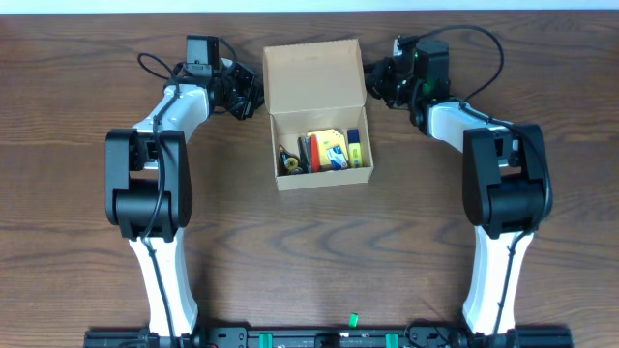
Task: Pack container
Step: 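Push the lid flap forward with both grippers to fold it down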
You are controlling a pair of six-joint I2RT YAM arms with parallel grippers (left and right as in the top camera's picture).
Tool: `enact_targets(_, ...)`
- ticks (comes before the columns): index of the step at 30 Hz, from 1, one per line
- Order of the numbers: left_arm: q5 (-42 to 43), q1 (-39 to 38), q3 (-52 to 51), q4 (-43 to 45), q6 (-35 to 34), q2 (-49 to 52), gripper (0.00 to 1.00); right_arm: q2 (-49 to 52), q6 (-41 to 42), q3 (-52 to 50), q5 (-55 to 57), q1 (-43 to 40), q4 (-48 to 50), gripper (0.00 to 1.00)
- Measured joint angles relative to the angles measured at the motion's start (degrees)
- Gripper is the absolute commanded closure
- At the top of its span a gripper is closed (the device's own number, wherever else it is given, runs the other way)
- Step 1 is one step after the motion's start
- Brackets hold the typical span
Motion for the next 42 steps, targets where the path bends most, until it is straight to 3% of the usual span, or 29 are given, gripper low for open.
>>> enact_targets(19,10.6,1.7,0.2,4.7,0.5,0.0,0.94,0.0,-0.4,0.0,-6.0,-0.1,2.9,0.99)
enact_targets(42,23.3,3.0,0.5,5.9,8.5,0.0,0.94,-3.0,-6.6,0.0,-10.8,-0.1,2.6,0.99)
